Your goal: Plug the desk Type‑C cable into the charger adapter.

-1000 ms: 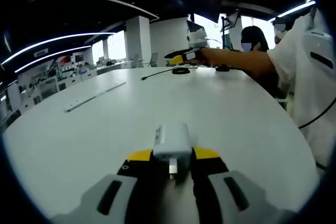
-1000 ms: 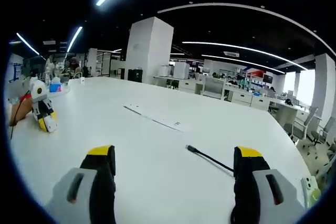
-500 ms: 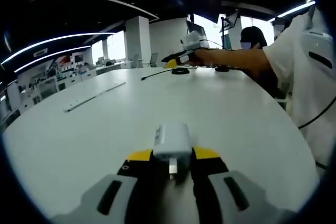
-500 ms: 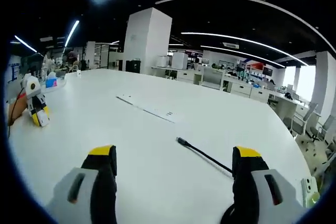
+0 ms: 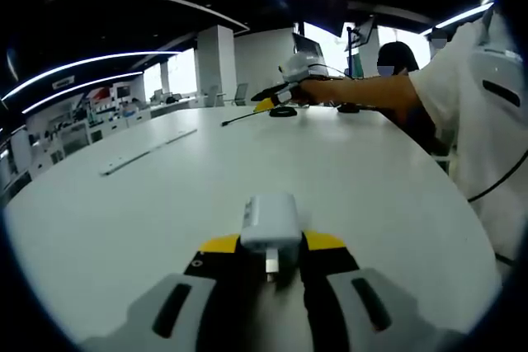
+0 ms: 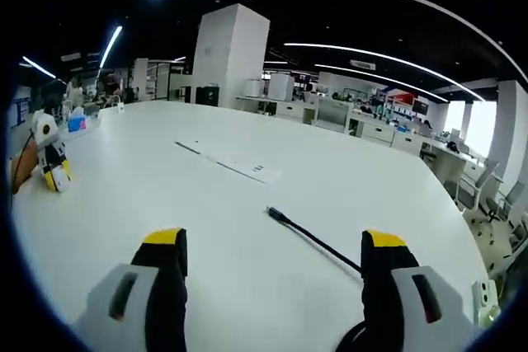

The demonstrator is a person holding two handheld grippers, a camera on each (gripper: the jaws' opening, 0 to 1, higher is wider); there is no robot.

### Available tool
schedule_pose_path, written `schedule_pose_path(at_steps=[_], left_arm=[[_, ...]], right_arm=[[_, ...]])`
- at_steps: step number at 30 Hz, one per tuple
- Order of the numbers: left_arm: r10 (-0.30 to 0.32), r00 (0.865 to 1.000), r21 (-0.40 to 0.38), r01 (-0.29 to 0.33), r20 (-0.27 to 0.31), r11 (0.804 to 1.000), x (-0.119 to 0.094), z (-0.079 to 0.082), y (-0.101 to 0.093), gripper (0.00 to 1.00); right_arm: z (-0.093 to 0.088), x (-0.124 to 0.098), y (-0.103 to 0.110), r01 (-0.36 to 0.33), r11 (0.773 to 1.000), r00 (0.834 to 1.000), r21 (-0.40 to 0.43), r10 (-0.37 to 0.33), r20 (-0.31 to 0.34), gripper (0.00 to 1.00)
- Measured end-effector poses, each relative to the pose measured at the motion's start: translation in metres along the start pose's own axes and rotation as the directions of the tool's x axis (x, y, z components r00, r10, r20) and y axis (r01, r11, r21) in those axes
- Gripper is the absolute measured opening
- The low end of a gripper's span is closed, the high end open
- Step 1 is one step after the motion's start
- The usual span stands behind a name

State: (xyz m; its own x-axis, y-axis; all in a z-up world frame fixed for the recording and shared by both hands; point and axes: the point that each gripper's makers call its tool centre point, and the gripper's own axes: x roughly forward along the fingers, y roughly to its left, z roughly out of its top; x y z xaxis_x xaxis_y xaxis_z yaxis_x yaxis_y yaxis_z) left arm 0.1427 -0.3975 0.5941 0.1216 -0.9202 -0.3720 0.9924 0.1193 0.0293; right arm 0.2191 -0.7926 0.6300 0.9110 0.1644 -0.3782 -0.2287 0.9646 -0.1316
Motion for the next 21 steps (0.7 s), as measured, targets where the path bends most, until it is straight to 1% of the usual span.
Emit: schedule_pose_path(at_steps=[13,16,21], left_arm=[[0.000,1.000,0.000,0.000,-0.001,1.000,-0.001,0.000,0.000,0.26],[0.000,1.000,0.000,0.000,-0.002,1.000,-0.001,0.000,0.000,0.26],[-0.001,1.000,0.000,0.001,-0.001,1.000,0.000,0.000,0.000,0.26]], right_arm=[[-0.006,0.012,-0.018,0.024,1.000,0.999,-0.011,-0.025,-0.041,0.86],[-0.007,0.017,-0.024,0.028,0.999,0.998,-0.020,-0.029,-0.061,0.86],[-0.006,0.022,-0.031,0.037,0.999,0.997,-0.032,-0.039,-0.071,0.85]])
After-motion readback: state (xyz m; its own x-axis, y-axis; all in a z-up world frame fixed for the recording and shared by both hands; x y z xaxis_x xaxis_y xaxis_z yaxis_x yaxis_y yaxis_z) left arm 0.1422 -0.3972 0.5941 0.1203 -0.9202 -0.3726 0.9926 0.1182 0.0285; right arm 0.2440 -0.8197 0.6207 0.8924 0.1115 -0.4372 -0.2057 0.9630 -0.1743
